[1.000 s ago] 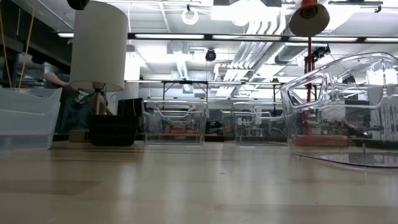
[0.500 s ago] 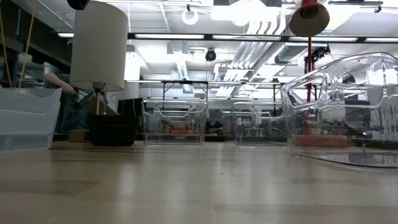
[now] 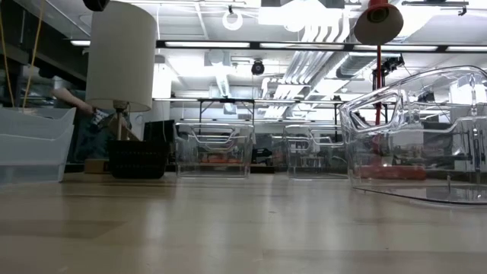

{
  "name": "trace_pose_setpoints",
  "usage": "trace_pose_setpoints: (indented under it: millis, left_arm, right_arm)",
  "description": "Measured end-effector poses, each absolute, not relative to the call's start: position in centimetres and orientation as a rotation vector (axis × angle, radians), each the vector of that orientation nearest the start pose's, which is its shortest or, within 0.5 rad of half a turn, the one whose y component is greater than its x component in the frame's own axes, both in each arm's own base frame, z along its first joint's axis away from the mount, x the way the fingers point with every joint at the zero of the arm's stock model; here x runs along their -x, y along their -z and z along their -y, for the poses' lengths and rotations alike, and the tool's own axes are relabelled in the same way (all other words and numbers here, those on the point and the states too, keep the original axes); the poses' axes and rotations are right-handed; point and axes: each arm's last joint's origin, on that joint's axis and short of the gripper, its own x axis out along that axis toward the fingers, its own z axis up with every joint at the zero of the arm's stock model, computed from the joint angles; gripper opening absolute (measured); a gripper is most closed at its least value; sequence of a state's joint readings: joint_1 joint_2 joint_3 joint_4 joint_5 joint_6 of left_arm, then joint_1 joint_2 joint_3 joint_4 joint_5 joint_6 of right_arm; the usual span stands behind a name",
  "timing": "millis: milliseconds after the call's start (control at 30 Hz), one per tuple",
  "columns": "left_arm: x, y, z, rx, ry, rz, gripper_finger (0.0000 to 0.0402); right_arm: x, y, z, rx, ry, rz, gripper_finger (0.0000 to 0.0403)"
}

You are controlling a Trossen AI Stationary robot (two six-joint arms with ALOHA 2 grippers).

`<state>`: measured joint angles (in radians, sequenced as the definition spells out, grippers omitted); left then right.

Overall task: Stack baskets by color
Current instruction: Stack the bottom white bin on the white bins

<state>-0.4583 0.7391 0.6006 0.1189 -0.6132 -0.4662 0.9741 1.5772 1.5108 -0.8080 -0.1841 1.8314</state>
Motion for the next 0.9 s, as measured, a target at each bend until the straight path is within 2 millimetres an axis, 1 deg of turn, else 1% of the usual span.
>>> trace_pose_setpoints:
  millis: [100, 200, 333, 467, 567, 633, 733, 800, 900]
  left_arm:
    - [-15.7, -30.6, 5.9, 0.451, -0.155, 0.024, 0.0191]
    - [-15.7, -30.6, 5.9, 0.451, -0.146, 0.025, 0.0190]
    - [-15.7, -30.6, 5.9, 0.445, -0.145, 0.028, 0.0191]
    - [-15.7, -31.2, 5.9, 0.454, -0.135, 0.039, 0.0191]
    - [-15.6, -32.3, 6.0, 0.477, -0.093, 0.060, 0.0191]
    - [-15.5, -32.9, 6.0, 0.496, -0.076, 0.074, 0.0191]
    - [-15.6, -33.8, 6.0, 0.505, -0.073, 0.090, 0.0190]
    - [-15.7, -34.4, 6.0, 0.509, -0.074, 0.096, 0.0191]
    - [-16.1, -35.3, 6.1, 0.507, -0.113, 0.092, 0.0191]
  right_arm:
    - [-18.5, -37.2, -26.0, -1.170, -0.108, -1.392, 0.0000]
    - [-20.1, -39.6, -23.3, -1.087, -0.143, -1.290, 0.0000]
    - [-23.3, -41.4, -19.0, -0.867, -0.116, -1.153, 0.0000]
    - [-26.5, -42.0, -15.0, -0.593, -0.096, -1.001, 0.0000]
    - [-28.4, -41.8, -12.3, -0.376, -0.047, -0.915, 0.0000]
    - [-29.6, -41.1, -10.8, -0.235, -0.004, -0.909, 0.0000]
    - [-31.0, -39.8, -9.1, -0.079, 0.045, -0.936, 0.0000]
    - [-32.1, -38.8, -8.5, -0.022, 0.074, -0.970, 0.0000]
    - [-33.5, -36.7, -8.2, 0.079, 0.120, -1.050, 0.0000]
